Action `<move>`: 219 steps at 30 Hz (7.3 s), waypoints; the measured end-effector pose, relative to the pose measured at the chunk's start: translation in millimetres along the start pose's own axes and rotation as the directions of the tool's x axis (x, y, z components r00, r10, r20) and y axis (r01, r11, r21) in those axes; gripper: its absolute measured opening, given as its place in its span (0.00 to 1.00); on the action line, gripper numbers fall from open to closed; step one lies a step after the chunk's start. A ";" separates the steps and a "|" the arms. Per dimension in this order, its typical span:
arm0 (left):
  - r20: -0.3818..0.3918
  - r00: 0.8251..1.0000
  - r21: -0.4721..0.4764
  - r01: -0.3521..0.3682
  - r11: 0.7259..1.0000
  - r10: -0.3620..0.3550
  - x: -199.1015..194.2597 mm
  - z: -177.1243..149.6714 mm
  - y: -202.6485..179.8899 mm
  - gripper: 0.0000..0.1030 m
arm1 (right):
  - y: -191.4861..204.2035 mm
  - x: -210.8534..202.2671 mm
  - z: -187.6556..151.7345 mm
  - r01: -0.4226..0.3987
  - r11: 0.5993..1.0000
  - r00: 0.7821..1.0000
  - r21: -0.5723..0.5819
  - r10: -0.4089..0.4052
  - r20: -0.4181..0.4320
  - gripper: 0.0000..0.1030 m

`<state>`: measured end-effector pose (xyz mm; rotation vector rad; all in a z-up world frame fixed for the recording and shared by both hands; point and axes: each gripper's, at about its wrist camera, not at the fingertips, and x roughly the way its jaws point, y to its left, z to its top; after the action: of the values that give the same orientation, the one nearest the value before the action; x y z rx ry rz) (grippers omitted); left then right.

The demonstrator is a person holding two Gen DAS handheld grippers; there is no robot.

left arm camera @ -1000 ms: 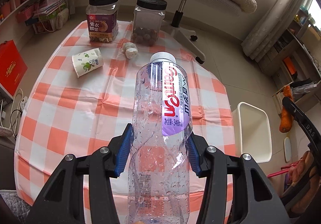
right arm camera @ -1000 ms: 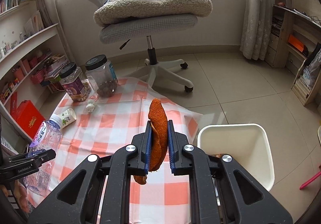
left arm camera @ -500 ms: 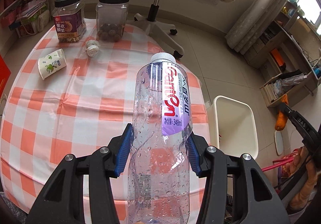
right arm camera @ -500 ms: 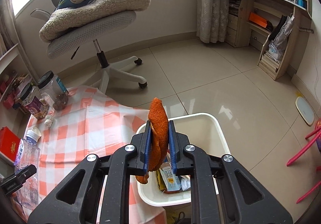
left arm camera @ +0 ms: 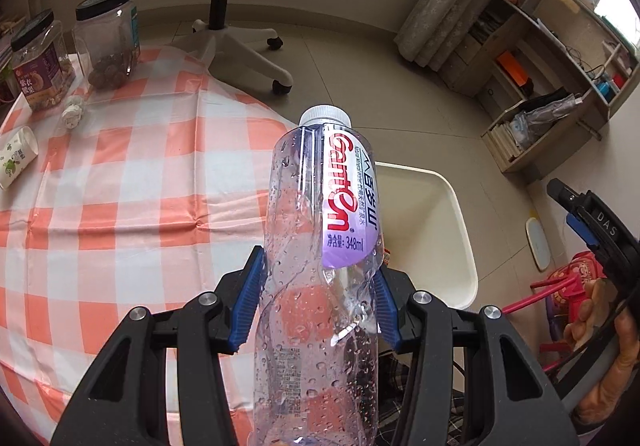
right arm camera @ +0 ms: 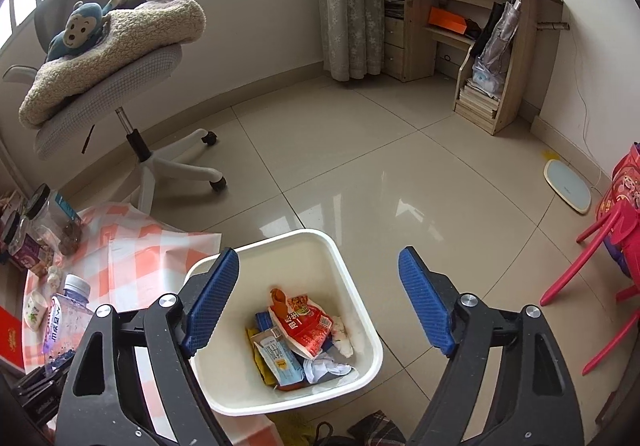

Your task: Collect trash

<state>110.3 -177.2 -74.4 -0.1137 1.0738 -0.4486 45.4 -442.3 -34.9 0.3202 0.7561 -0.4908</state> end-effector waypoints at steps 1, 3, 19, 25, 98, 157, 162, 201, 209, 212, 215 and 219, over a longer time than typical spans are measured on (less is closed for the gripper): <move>-0.004 1.000 0.012 0.006 1.000 -0.006 4.2 0.2 -7.6 0.48 | -7.4 0.3 1.0 0.002 1.000 1.000 0.019 -0.002 -0.002 0.77; -0.012 1.000 0.038 0.007 0.999 -0.006 12.8 -0.9 -23.2 0.48 | -19.9 0.6 3.1 0.006 0.999 1.000 0.050 -0.005 -0.006 0.78; -0.087 0.995 0.167 0.062 0.984 -0.048 74.1 18.9 -123.3 0.67 | -58.8 -10.1 11.3 0.094 0.981 0.994 0.168 -0.103 0.045 0.88; -0.043 0.999 0.218 -0.009 0.976 0.019 62.4 19.5 -118.4 0.76 | -54.0 -11.5 12.0 0.110 0.978 0.991 0.175 -0.121 0.058 0.89; 0.234 0.934 -0.309 -0.193 0.931 0.271 -90.5 -74.7 408.3 0.26 | 541.4 148.1 -141.1 -0.469 0.652 0.883 -0.595 0.361 -0.301 0.42; 0.172 0.902 -0.264 -0.345 0.901 0.396 -189.7 -87.6 187.7 0.40 | 156.0 -96.3 -113.0 -0.567 0.767 0.820 -0.300 0.562 -0.114 0.27; 0.156 0.918 -0.221 -0.326 0.919 0.363 -159.9 -86.1 168.4 0.40 | 130.5 -83.8 -103.3 -0.510 0.814 0.857 -0.276 0.508 -0.086 0.27; 0.100 0.992 0.058 0.070 0.996 -0.075 17.1 34.8 -120.7 0.56 | -81.7 -68.4 -0.9 0.104 0.980 0.953 0.172 -0.148 0.264 0.92; 0.242 0.967 0.148 -0.117 0.982 0.078 -22.4 17.0 -117.2 0.84 | -77.7 -84.6 -8.5 0.127 0.979 0.930 0.161 -0.174 0.324 0.93; 0.383 0.898 0.124 -0.282 0.951 0.216 -54.1 -0.1 -101.3 0.88 | -56.0 -98.3 -16.6 0.127 0.985 0.910 0.118 -0.163 0.381 0.93; 0.594 0.710 0.045 -0.498 0.866 0.378 -96.5 -22.5 -92.6 0.94 | -27.1 -111.1 -28.3 0.176 0.982 0.890 0.069 -0.189 0.416 0.93; 0.650 0.643 -0.062 -0.486 0.872 0.405 -141.3 -42.0 -59.0 0.94 | 15.1 -122.3 -45.3 0.177 0.984 0.902 0.002 -0.163 0.399 0.93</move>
<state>0.1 -167.7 39.6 0.1067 0.3481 0.0048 -48.9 -371.8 23.4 0.1136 0.3943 -0.6833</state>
